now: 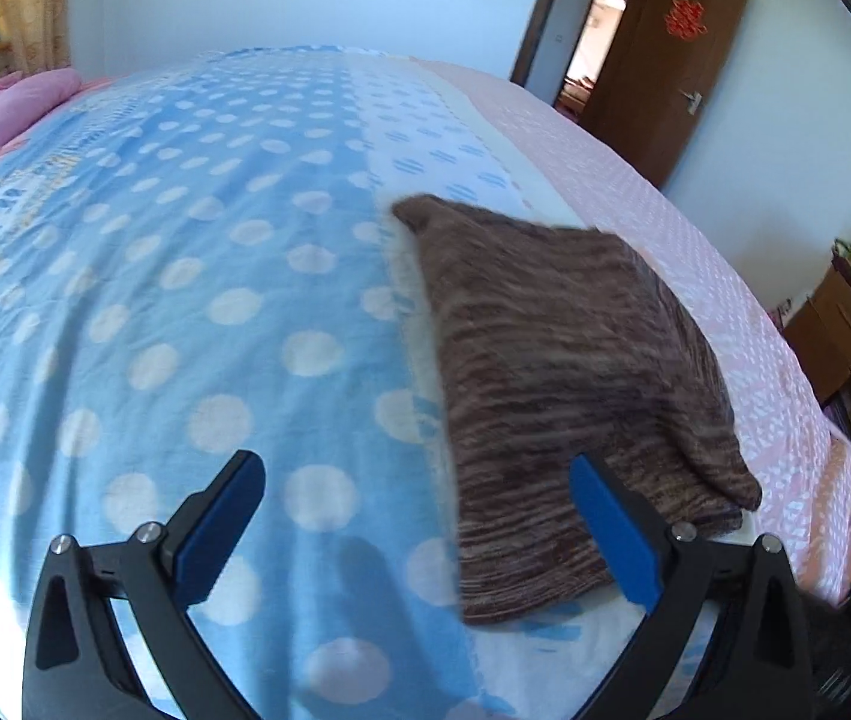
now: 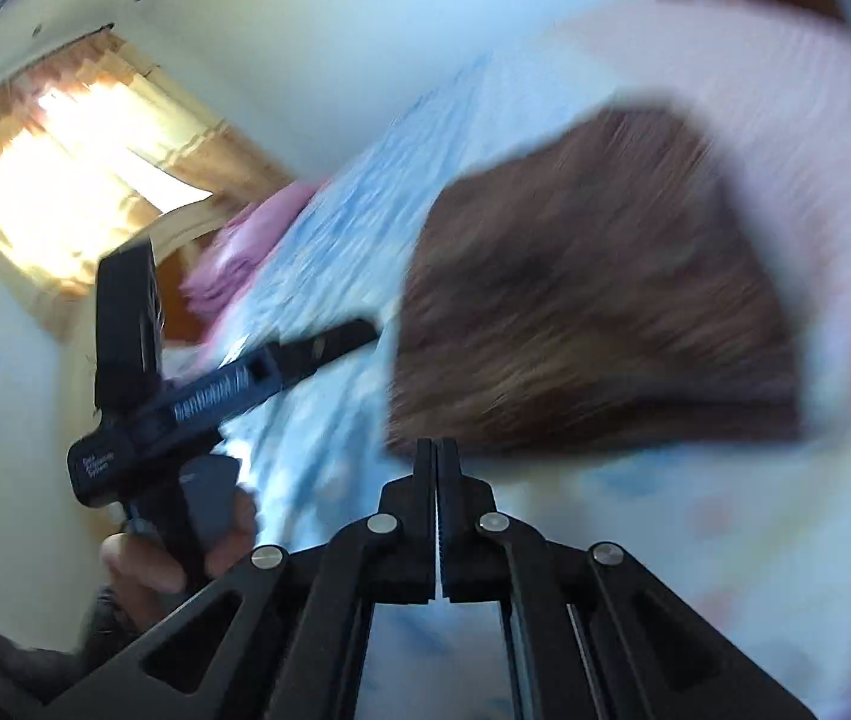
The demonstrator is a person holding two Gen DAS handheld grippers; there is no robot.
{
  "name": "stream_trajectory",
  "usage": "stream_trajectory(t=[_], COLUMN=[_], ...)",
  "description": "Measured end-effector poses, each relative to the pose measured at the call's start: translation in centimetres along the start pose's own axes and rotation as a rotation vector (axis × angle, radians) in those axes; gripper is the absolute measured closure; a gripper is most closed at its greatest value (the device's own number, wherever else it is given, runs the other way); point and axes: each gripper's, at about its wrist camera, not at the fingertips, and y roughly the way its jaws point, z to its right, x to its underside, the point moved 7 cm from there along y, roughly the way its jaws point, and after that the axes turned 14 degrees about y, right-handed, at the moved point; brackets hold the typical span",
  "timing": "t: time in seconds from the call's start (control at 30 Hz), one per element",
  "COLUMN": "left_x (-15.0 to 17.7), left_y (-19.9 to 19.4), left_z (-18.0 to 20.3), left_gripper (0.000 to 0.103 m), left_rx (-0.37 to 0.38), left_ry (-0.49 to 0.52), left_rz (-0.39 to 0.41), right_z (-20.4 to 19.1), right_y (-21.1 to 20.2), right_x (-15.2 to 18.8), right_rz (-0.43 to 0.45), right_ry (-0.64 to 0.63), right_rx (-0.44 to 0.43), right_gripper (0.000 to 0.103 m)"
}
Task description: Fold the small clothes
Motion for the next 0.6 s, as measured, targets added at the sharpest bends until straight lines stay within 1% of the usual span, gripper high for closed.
stream_trajectory(t=[0.03,0.07,0.1,0.13,0.17,0.23,0.3,0.33,0.37,0.4,0.43,0.47,0.5,0.53,0.6], left_x=[0.2,0.5,0.7,0.9,1.1,1.5,1.6,1.6,1.6,1.6,1.6,1.7,1.7,1.8,2.0], left_y=[0.4,0.9,1.3,1.7,2.2,2.8,2.7,2.7,2.8,2.8,2.8,2.6,2.5,2.5,2.5], left_z=[0.7,1.6,2.1,2.7,3.1,3.5,3.7,3.8,3.9,4.0,4.1,4.3,4.4,4.4,4.2], left_gripper=[0.000,0.000,0.000,0.000,0.000,0.000,0.000,0.000,0.000,0.000,0.000,0.000,0.000,0.000,0.000], left_rx=[-0.005,-0.020,-0.033,-0.045,-0.057,-0.080,-0.107,-0.116,-0.127,-0.138,-0.148,-0.159,-0.165,-0.163,-0.140], left_ry=[0.021,0.044,0.062,0.074,0.084,0.093,0.116,0.133,0.158,0.183,0.210,0.241,0.265,0.280,0.291], left_rz=[-0.009,-0.021,-0.031,-0.044,-0.065,-0.091,-0.081,-0.082,-0.083,-0.084,-0.083,-0.079,-0.078,-0.078,-0.081], right_z=[0.9,1.7,2.2,2.8,3.2,3.9,5.2,5.3,5.4,5.2,4.9,5.1,5.2,5.3,5.9], right_y=[-1.4,-2.1,-2.3,-2.4,-2.2,-0.6,1.3,2.6,3.5,3.8,3.6,3.3,2.2,1.5,1.6], right_x=[-1.3,-2.3,-2.9,-3.5,-4.0,-4.5,-4.3,-3.8,-3.5,-3.6,-4.0,-4.6,-5.8,-6.4,-6.7], right_rz=[0.052,0.082,0.098,0.119,0.121,0.072,0.014,-0.029,-0.056,-0.062,-0.051,-0.023,0.034,0.048,0.006], right_ry=[-0.001,-0.006,-0.015,-0.032,-0.039,-0.012,0.029,0.029,0.015,-0.005,-0.046,-0.071,-0.101,-0.094,-0.037], right_rx=[0.042,0.092,0.134,0.182,0.204,0.207,0.238,0.225,0.227,0.233,0.255,0.287,0.335,0.325,0.272], right_gripper=[0.095,0.081,0.074,0.068,0.067,0.067,0.067,0.068,0.087,0.093,0.097,0.099,0.100,0.100,0.100])
